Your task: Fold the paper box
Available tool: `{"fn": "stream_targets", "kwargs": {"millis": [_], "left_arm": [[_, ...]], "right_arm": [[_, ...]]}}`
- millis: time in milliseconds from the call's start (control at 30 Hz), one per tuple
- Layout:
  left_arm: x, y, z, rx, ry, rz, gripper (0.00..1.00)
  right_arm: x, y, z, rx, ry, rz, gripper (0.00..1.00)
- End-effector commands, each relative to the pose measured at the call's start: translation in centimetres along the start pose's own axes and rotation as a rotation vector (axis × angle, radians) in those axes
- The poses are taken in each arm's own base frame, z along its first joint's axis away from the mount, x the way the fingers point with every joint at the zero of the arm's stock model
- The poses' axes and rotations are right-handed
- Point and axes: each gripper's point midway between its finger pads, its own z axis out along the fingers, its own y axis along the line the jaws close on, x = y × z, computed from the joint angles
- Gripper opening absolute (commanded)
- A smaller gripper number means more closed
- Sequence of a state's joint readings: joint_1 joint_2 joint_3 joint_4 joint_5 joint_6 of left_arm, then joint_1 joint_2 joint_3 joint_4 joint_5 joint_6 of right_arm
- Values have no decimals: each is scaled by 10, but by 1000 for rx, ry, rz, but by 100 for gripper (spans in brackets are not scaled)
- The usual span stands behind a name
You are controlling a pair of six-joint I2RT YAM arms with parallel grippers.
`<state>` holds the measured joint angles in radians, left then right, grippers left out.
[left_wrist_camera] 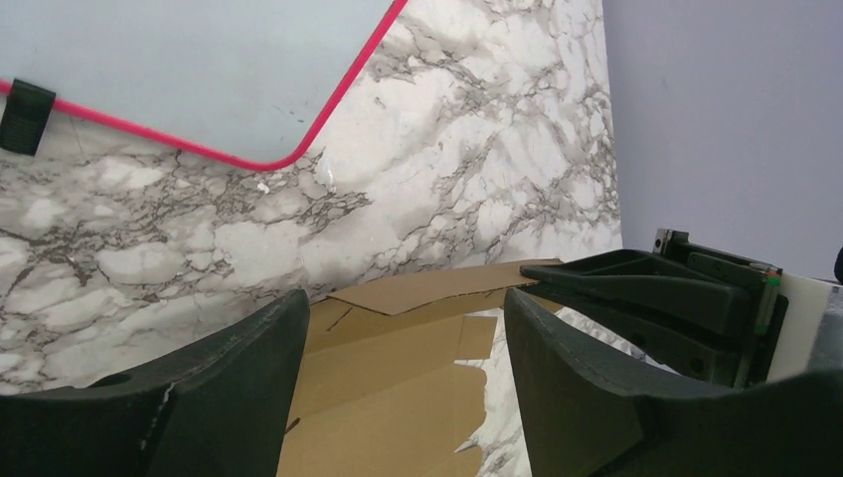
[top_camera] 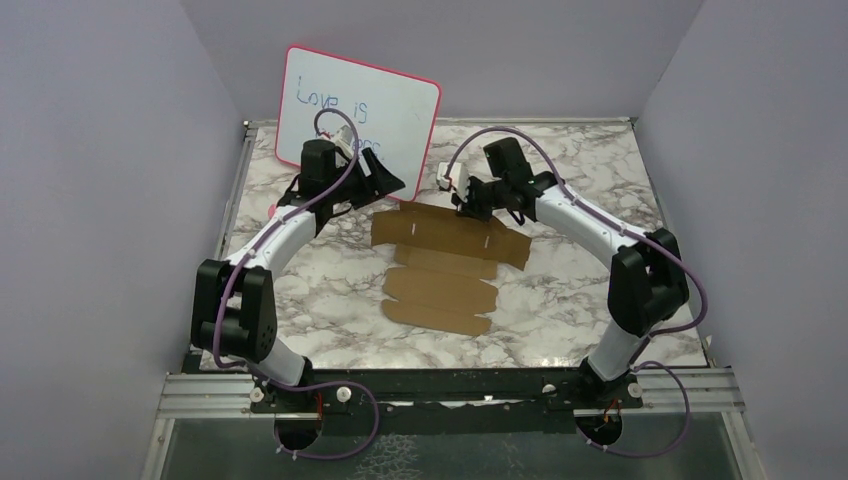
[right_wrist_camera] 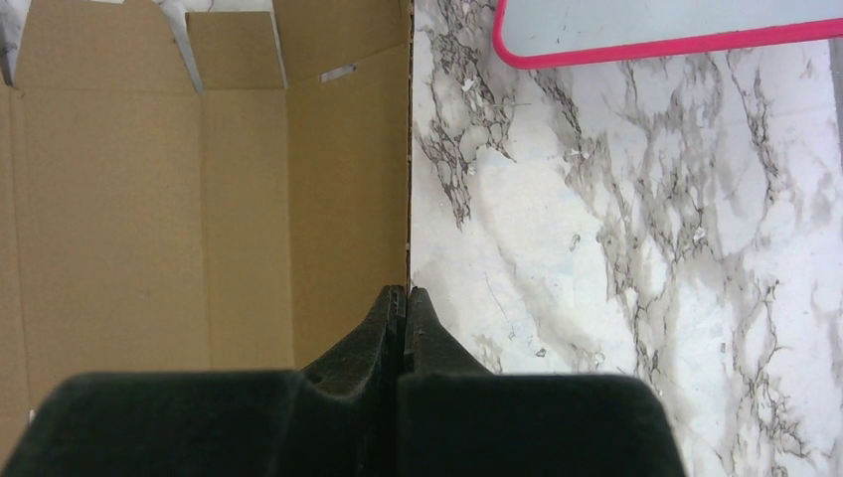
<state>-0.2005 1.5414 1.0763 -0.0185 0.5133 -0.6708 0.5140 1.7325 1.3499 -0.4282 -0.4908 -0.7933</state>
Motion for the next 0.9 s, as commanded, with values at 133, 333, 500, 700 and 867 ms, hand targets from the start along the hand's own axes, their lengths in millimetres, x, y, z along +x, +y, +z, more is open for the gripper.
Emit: {"fn": "stream_targets", "kwargs": {"millis": [133,333,500,700,867], "left_arm": [[8,-1,-10,17,-56,-96,77],[15,4,-9,36,-85,-162,79],[15,6,-2,59,-100,-209,79],[18,12,5,52,-90,-246,79],[17,9,-5,45,-120,-235,79]], "right_arm": [[-20,-9,-11,58,-47,-62,1],[-22,-6,-10,52,-55,-65,1],[-26,-3,-9,39,-67,-68,1],[-30,-3,-13,50,-79,-76,1],[-29,-6,-15,67,-74,-78,1]]}}
